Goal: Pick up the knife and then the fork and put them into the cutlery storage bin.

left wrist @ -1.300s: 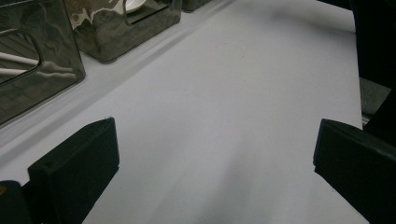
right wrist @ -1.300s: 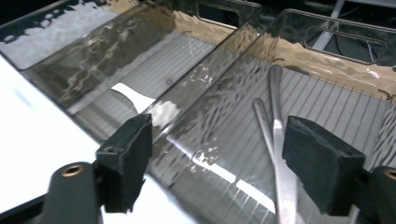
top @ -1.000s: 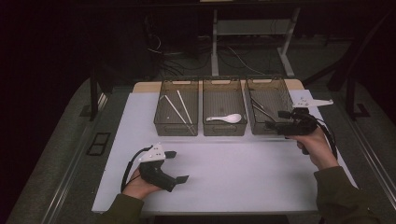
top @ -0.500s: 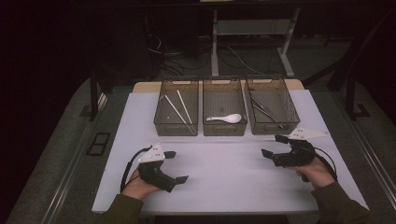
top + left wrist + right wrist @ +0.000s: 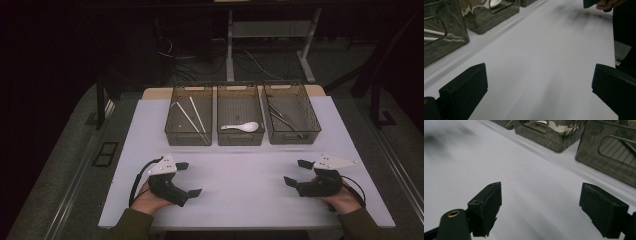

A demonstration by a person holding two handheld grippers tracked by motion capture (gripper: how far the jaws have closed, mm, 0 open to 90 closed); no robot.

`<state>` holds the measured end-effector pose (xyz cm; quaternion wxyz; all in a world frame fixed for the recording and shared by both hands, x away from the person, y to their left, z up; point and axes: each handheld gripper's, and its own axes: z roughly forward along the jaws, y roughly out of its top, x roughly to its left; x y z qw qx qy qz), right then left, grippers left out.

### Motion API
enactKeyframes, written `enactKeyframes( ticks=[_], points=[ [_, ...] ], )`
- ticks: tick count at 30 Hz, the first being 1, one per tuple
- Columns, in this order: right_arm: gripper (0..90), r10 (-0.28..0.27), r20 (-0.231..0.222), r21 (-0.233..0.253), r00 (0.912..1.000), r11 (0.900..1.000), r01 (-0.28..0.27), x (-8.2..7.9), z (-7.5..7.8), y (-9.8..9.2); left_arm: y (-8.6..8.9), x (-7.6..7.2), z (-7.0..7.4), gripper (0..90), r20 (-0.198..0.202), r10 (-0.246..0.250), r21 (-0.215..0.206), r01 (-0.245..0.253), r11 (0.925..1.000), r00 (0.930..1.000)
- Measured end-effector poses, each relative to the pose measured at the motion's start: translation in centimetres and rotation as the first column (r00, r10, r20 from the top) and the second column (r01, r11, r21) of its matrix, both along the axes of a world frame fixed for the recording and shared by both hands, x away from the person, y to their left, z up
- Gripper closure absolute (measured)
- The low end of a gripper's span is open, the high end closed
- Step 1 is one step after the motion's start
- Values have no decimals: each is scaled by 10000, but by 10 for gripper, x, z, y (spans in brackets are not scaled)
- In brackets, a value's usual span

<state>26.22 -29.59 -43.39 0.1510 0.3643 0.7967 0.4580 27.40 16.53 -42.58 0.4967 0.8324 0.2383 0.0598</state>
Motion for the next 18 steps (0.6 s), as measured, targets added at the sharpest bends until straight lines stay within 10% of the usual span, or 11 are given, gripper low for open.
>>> enactKeyframes(
  ticks=[18],
  points=[
    [179, 48, 55, -82, 10000, 10000, -47, -10, -1, -5, -1, -1, 0, 0, 71, 95, 16, -95, 10000, 9999]
  ],
)
